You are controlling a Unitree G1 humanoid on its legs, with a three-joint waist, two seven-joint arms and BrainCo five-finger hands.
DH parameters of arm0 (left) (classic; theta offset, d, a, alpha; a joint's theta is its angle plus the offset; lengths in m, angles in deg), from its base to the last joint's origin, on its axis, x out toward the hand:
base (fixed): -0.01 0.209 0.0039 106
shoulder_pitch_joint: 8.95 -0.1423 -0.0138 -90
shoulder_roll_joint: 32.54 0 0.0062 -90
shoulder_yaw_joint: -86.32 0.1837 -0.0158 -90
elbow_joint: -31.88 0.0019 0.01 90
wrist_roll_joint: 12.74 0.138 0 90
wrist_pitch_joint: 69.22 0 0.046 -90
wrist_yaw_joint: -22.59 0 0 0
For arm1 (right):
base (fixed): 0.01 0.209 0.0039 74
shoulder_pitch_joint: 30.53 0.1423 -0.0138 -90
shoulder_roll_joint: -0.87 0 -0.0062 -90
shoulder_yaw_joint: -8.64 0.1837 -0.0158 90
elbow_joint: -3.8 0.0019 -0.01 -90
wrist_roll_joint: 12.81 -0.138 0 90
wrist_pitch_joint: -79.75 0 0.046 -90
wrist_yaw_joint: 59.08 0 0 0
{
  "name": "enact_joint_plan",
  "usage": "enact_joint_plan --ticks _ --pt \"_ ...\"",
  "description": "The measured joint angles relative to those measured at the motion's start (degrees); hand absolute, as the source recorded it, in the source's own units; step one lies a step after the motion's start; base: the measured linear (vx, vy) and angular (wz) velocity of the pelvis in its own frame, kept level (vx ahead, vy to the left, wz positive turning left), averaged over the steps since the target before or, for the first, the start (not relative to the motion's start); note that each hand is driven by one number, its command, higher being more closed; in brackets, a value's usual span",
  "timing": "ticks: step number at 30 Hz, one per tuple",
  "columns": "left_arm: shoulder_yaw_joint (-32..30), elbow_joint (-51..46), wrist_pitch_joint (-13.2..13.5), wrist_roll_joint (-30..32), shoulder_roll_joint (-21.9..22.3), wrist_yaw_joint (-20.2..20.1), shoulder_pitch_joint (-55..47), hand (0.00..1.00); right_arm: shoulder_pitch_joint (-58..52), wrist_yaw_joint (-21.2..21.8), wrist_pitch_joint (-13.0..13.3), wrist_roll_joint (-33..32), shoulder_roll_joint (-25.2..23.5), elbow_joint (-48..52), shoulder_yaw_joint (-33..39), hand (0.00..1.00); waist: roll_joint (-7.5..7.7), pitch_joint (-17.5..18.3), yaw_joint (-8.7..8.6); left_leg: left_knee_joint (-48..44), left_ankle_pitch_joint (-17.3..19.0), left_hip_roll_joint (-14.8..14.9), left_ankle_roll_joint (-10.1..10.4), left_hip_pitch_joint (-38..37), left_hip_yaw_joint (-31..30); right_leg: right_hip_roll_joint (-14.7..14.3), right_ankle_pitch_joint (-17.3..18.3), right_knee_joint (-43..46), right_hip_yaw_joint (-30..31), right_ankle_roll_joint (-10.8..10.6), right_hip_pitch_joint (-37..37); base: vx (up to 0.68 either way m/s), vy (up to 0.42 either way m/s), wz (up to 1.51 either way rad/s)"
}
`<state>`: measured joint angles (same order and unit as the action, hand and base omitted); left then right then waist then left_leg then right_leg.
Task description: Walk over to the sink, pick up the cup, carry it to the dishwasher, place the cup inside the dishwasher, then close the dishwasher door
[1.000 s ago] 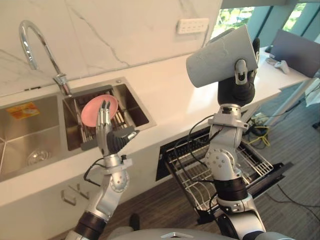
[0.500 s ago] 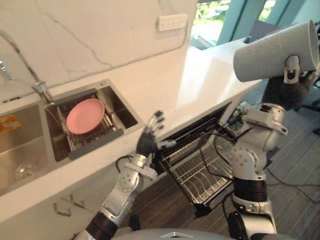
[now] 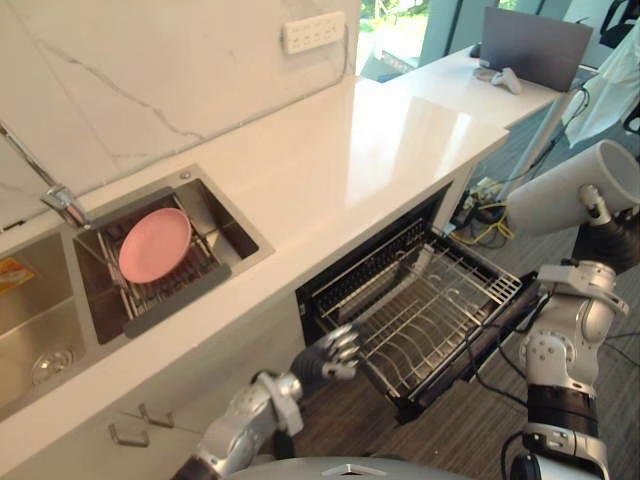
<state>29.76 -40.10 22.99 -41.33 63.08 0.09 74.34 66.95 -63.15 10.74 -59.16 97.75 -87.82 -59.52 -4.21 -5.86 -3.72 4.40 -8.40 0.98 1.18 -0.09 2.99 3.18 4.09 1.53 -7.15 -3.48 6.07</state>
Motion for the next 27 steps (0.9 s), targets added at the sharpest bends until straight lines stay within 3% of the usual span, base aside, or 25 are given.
enact_joint_plan --ticks 6,7,8,10,14,18,22,27 --pt "-13.89 15.12 2.67 21.48 -0.97 16.12 -5.69 0.00 -5.05 2.09 -2.63 1.75 -4.02 -10.78 -1.44 1.00 0.86 -1.37 1.00 -0.37 0.31 -0.34 0.33 -0.70 -2.48 0.29 2.14 2.11 -4.61 0.15 2.45 0.02 -0.043 0.35" --pt "-15.27 16.68 2.71 23.47 -0.97 17.36 -5.79 0.00 -5.61 2.12 -2.74 1.79 -4.53 -11.75 -1.37 1.00 0.81 -1.57 0.98 -0.82 0.99 -0.35 0.45 -0.54 -2.02 0.53 2.47 2.43 -5.38 0.15 2.80 -0.02 -0.014 0.67" --pt "-17.97 19.87 2.43 26.09 -0.91 19.67 -5.78 0.00 -6.98 1.94 -2.79 3.02 -4.96 -13.60 -1.05 1.00 0.79 -1.82 0.68 -3.07 2.95 0.42 -0.30 1.03 2.38 1.21 3.10 3.05 -7.78 -0.07 3.41 -0.02 0.006 0.95" --pt "-21.87 23.80 0.82 27.86 -0.46 22.96 -5.78 0.00 -7.91 0.86 -3.05 4.78 -4.86 -16.08 0.16 1.00 0.21 -2.29 0.21 -8.06 4.29 1.74 -0.44 2.87 7.17 2.31 4.16 4.22 -10.65 -0.70 4.17 -0.01 0.034 0.81" --pt "-29.16 27.73 -1.47 30.69 -0.12 28.73 -9.42 0.00 -7.25 -0.11 -3.81 9.36 -4.83 -19.81 1.01 1.00 -0.14 -2.82 2.48 -13.48 7.44 0.68 -1.11 3.90 8.20 4.65 7.17 8.65 -9.20 -2.28 3.50 0.02 0.083 0.00" --pt "-29.43 27.99 -4.24 33.86 0.84 29.56 -12.27 0.00 -7.03 0.13 -4.23 14.48 -4.08 -19.94 1.10 1.00 -0.46 -2.96 2.83 -9.80 5.60 -0.87 -1.70 3.54 8.41 5.88 7.49 9.29 -9.31 -2.88 1.97 -0.01 0.049 0.05" --pt "-29.42 28.14 -5.65 36.89 1.23 28.08 -11.96 0.00 -4.58 -0.28 -7.74 19.18 -3.17 -25.48 1.01 1.00 -0.96 -3.68 3.02 -4.48 1.76 -1.75 -2.05 2.96 7.29 6.12 7.11 9.18 -10.96 -3.01 0.60 0.00 -0.003 0.17" --pt "-28.13 27.57 -5.58 37.71 1.25 25.70 -10.79 0.00 2.96 -0.45 -12.05 26.36 3.71 -33.25 -1.81 1.00 -3.94 -8.18 3.25 0.03 -2.40 -2.23 -1.48 5.26 4.86 5.90 6.40 9.71 -12.61 -3.10 -3.04 -0.03 0.005 0.22"
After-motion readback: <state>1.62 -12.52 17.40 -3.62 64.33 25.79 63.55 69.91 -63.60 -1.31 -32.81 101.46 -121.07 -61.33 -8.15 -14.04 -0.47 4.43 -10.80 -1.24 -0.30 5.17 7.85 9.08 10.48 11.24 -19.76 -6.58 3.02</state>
